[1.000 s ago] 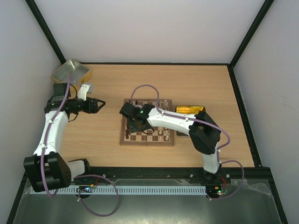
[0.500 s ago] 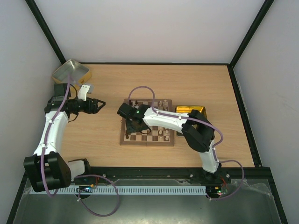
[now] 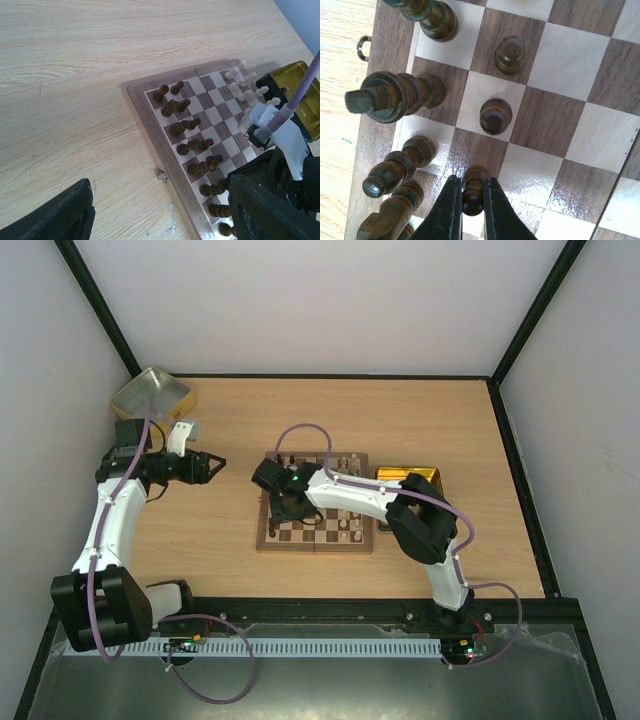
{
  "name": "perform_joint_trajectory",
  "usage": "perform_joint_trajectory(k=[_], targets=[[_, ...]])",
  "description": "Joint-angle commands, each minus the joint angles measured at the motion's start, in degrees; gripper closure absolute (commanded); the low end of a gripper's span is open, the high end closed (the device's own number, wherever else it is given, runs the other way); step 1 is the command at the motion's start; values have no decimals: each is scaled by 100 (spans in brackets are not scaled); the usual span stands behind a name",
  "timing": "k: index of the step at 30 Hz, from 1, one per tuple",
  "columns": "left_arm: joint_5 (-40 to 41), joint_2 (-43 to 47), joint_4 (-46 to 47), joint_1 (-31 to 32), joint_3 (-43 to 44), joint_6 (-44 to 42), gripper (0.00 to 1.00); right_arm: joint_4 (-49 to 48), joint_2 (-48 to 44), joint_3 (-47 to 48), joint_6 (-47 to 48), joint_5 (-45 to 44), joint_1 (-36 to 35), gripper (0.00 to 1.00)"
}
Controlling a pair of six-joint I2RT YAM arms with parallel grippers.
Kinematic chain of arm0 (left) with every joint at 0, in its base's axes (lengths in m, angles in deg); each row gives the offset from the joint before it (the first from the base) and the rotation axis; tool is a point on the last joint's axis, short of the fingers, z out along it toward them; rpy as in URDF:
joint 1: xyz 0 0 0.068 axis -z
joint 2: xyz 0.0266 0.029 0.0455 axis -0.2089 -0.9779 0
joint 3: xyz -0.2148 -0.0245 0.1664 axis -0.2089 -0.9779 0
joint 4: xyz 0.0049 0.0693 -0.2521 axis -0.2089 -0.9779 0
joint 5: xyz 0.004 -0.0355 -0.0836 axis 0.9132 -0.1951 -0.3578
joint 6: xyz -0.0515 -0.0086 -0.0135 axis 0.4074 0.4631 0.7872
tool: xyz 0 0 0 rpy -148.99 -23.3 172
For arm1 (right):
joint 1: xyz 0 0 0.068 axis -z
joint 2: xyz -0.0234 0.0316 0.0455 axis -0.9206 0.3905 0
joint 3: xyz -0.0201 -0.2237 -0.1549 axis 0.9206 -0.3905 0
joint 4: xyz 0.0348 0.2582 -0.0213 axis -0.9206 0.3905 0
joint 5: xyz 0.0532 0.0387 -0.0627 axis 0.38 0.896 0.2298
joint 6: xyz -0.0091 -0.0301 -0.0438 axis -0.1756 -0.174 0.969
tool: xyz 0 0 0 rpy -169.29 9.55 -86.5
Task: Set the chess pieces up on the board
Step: Place the chess piece on the chessboard.
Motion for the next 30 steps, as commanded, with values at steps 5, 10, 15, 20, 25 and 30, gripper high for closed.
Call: perform_joint_trajectory(k=[5,10,15,20,25,30], targets=[[-127,106,-39,-29,-62,-89,27,-65,83,151,54,-71,81,98],[-127,96,-38,-30,-71,-104,27,-125,117,153,40,-41,84,98],[-136,97,-36,-25,-71,-99,27,-134,135,156,46,-9,91,98],[-144,100,-43,-31,-69,-99,27,-127,132,156,53,-9,93,97],[-154,106,-47,-29,-71,-105,27,-74,88,156,58,-7,91,84],[-171,105,-54,-30,-73,-107,27,-59,1,149,32,-36,90,80]])
